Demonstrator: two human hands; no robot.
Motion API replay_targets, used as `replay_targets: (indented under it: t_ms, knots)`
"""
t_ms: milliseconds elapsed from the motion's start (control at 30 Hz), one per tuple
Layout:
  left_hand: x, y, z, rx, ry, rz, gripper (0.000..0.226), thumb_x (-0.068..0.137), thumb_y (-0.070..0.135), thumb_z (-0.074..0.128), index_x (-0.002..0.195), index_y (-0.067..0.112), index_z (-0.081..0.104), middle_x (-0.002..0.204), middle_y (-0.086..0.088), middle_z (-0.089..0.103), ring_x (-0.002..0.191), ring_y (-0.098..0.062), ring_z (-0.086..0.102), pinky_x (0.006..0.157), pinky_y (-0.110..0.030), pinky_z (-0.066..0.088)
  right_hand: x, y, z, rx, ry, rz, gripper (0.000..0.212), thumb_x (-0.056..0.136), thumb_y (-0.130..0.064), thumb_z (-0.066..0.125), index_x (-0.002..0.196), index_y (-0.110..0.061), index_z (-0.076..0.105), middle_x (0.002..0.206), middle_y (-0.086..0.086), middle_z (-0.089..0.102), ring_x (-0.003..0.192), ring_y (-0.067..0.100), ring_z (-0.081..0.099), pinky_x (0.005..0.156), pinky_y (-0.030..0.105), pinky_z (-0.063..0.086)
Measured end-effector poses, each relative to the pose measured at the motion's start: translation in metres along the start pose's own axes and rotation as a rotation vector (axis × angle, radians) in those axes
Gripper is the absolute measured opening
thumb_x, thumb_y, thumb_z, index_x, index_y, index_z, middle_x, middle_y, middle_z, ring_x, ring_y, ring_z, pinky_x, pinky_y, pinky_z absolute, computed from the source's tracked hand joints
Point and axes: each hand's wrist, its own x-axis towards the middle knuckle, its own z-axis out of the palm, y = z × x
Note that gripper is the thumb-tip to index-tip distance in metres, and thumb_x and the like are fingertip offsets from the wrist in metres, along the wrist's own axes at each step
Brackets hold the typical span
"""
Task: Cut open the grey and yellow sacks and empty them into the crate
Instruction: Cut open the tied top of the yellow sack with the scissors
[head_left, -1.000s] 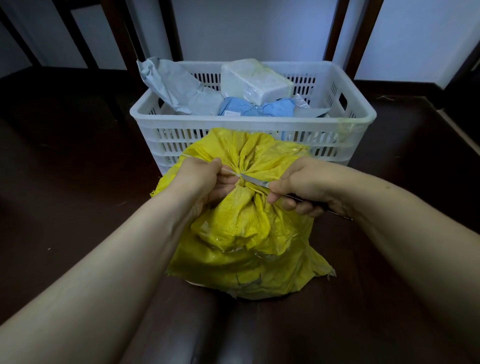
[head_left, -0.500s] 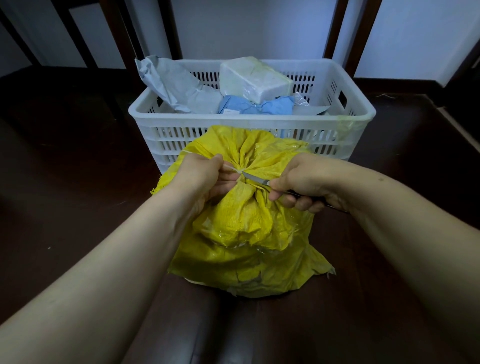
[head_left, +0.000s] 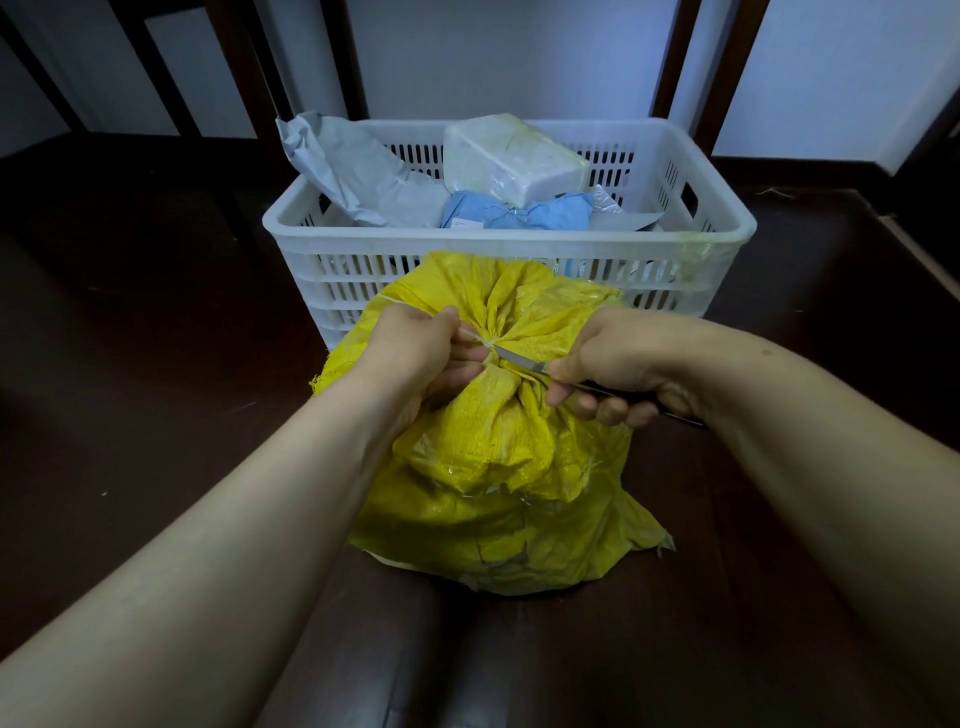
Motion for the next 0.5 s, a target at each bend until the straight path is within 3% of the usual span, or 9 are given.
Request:
replay_targets:
  t_ms: [500]
  knots:
    - [-0.0011, 0.0000, 0.0019, 0.045, 0.022, 0.058, 0.037, 0.101, 0.017, 0.042, 0.072, 0.001, 0.058, 0.069, -0.015, 0.062, 0.058, -0.018, 0.060, 0.047, -0.018, 0.053, 0.0084, 0.0031, 0.0066, 0.053, 0.038, -0.054, 0.031, 0.100, -0.018, 0.045, 0.077, -0.002, 0.057, 0.048, 0.003, 0.042, 0.025, 0.006, 0.031, 0.029, 0.011, 0.021]
